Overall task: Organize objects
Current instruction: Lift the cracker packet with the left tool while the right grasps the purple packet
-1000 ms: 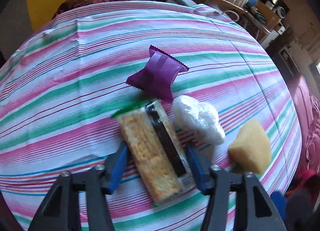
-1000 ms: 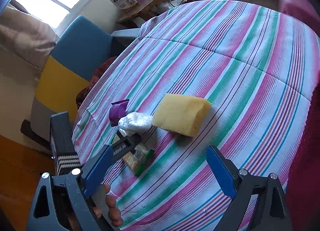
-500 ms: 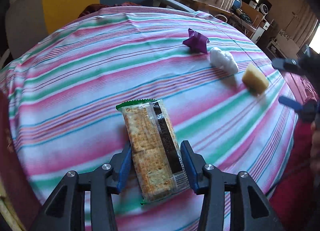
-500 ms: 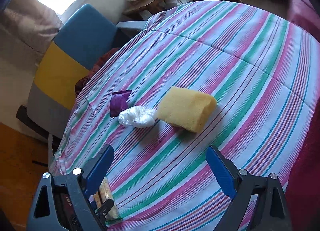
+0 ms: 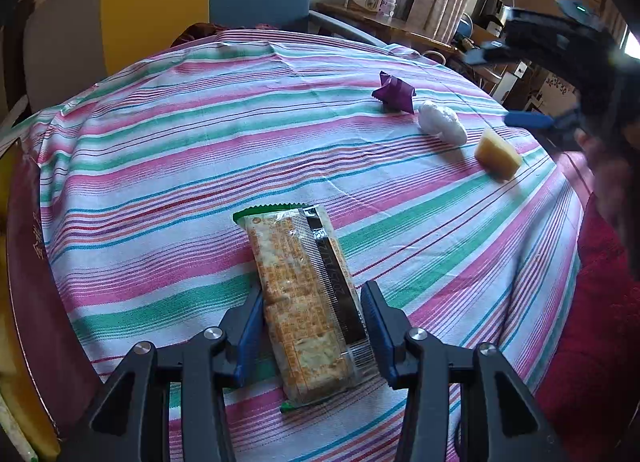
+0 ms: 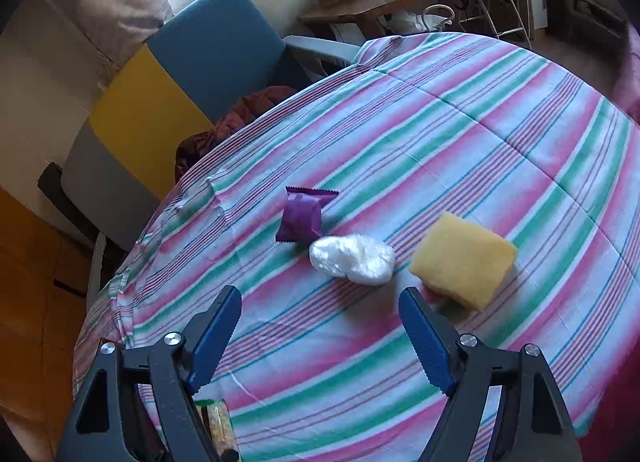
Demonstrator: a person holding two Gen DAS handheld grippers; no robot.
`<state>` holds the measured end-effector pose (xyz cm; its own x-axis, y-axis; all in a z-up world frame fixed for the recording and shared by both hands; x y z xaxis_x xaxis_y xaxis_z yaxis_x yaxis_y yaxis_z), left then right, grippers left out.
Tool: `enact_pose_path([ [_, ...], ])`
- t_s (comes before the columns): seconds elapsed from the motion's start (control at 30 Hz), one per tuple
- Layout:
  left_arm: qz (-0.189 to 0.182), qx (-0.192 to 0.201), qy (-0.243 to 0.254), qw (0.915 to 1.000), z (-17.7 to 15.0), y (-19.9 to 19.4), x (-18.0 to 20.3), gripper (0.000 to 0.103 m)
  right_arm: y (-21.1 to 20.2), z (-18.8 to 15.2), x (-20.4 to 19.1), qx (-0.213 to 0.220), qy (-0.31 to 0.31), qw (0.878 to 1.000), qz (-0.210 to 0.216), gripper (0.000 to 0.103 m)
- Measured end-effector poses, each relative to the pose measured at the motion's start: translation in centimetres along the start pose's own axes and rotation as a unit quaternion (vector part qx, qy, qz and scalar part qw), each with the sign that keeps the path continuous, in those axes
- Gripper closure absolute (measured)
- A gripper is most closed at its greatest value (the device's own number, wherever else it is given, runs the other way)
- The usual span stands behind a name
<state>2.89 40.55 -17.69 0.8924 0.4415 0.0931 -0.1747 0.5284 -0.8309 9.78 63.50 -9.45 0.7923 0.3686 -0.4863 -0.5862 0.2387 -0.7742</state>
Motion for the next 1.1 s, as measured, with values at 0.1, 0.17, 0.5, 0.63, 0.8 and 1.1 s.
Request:
enact_pose_path([
  [0.1,-0.005,0.003,-0.004,1.0,0.0,0.1,0.0,0.055,2.6,1.8,-1.4,-0.005,-0.001,1.0,-0.012,0.022],
  [0.17,-0.009,0.004,-0.005,0.9999,0.0,0.1,0.0,0.055,4.8,2.6,-1.9,-0.014,-0.003,1.0,-0.027,0.022],
  [0.5,-0.017,0.014,-0.012,0.9997,0.0,0.0,-0.2,0.055,13.9,3.9,-2.1,-0.069,-0.022,0.993,-0.091,0.069],
  [0.63,-0.018,0.02,-0.01,0.9996,0.0,0.0,-0.1,0.055,13.5,2.9,-4.6,-0.077,-0.092,0.99,-0.07,0.07],
  [0.8,-0.017,0.027,-0.004,0.9995,-0.2,0.0,-0.2,0.055,10.2,-0.9,-7.4,-0.101,-0.167,0.981,-0.02,0.07],
  [1.1,-0.015,0.03,0.003,0.9994,-0.3,-0.1,0.0,0.056,4.9,-10.0,-4.6,-0.156,-0.238,0.959,-0.011,0.07],
])
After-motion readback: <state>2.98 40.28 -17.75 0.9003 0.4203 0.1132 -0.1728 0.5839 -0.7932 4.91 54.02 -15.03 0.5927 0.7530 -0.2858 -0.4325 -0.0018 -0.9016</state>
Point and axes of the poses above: each gripper's, at about its wrist camera, not at the fingertips, and y roughly the way its jaws point, x to its right, z to its top, the point moved 10 cm from there along y, roughly the way its jaws point, and after that the axes turned 8 degrees about y, right-handed, at the moved point
